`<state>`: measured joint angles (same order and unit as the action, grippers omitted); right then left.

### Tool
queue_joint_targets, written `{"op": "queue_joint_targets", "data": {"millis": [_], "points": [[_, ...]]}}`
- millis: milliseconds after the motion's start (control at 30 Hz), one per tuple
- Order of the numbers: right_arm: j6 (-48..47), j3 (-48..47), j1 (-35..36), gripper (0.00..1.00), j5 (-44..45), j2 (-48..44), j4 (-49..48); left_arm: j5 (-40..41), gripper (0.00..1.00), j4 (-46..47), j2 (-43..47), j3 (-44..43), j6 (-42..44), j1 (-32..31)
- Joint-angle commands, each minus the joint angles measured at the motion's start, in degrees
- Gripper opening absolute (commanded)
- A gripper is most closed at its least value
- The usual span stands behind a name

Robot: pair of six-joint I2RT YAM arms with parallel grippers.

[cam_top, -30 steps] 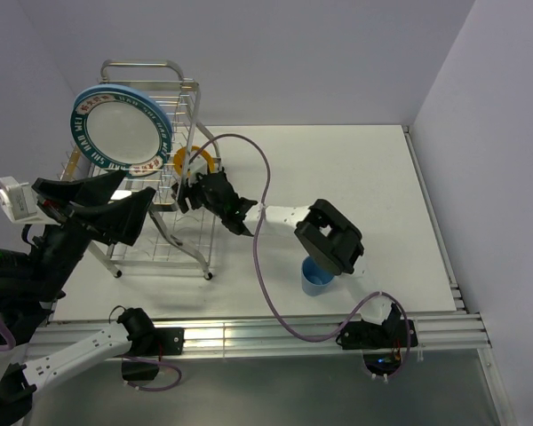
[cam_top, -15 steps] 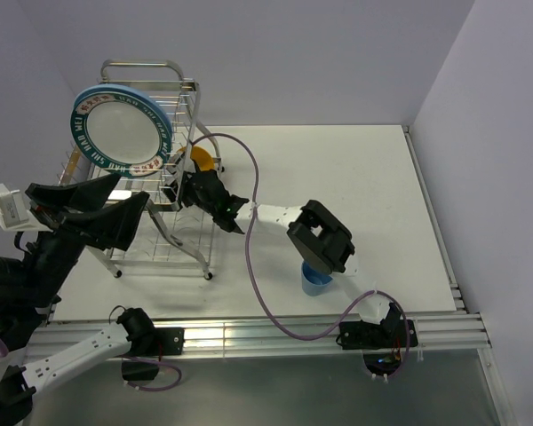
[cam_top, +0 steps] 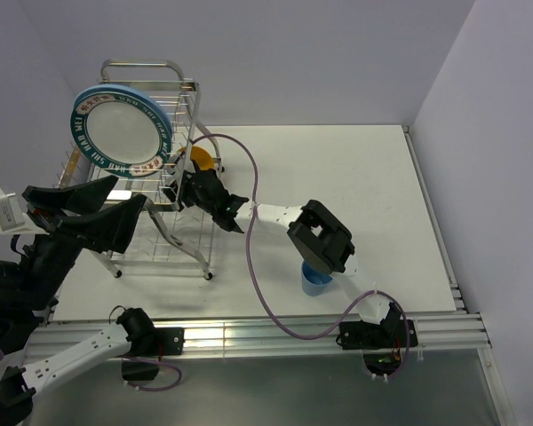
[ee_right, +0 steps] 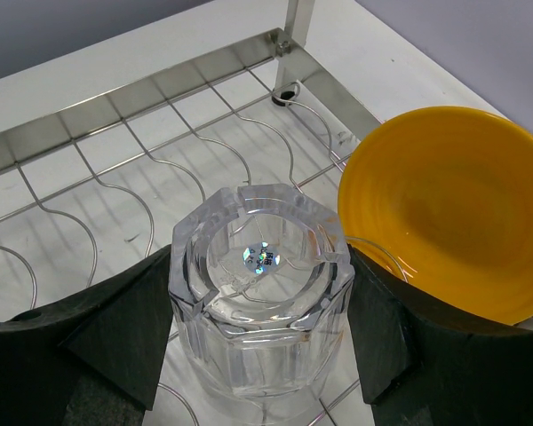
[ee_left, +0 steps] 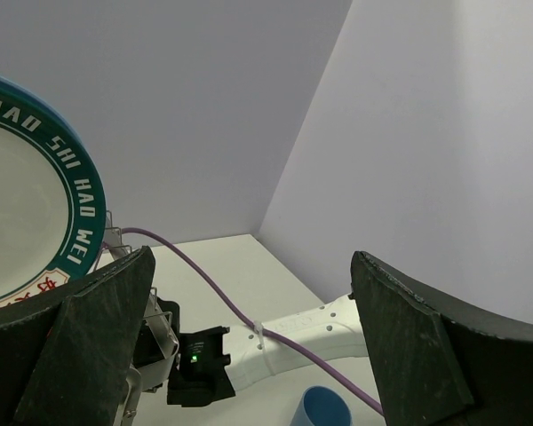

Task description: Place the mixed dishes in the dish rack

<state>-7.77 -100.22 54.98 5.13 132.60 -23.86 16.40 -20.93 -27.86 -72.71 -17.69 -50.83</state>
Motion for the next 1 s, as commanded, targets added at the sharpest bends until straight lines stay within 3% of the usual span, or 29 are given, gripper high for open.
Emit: {"op": "queue_joint_targets", "data": {"millis": [0,267,400,467,500,567,633,967], "points": [[-0.05,-1.47,-0.23,0.07,0.85,-1.11,-2.33,-0.06,0.99,0.62,0.43,-0.59,0.64,-0.15],[0.12,-0.41,-0.31,0.34,0.94,-1.81,-1.81,-0.93,0.99,0.71,-0.18,-0.59,0.64,-0.15],[0.12,0.12,-0.31,0.65,1.38,-2.16,-1.89,-0.85,0.99,0.45,-0.36,-0.77,0.56,-0.15],[0.04,0.64,-0.31,0.69,1.47,-2.25,-2.07,-0.85,0.99,0.54,-0.18,-0.77,0.47,-0.06],[0.04,0.73,-0.31,0.81,1.47,-2.43,-2.24,-0.85,0.99,0.54,-0.18,-0.77,0.47,-0.15],[0.12,1.52,-0.31,0.95,1.73,-2.78,-2.77,-0.93,0.99,0.54,-0.18,-0.77,0.47,-0.15],[0.04,2.40,-0.31,1.00,1.64,-3.13,-3.47,-1.02,0.99,0.45,-0.27,-0.77,0.47,-0.15],[-0.32,8.11,-0.31,1.00,0.41,-6.11,-8.39,-1.46,0.99,0.36,-0.62,-0.86,0.03,-0.15]]}}
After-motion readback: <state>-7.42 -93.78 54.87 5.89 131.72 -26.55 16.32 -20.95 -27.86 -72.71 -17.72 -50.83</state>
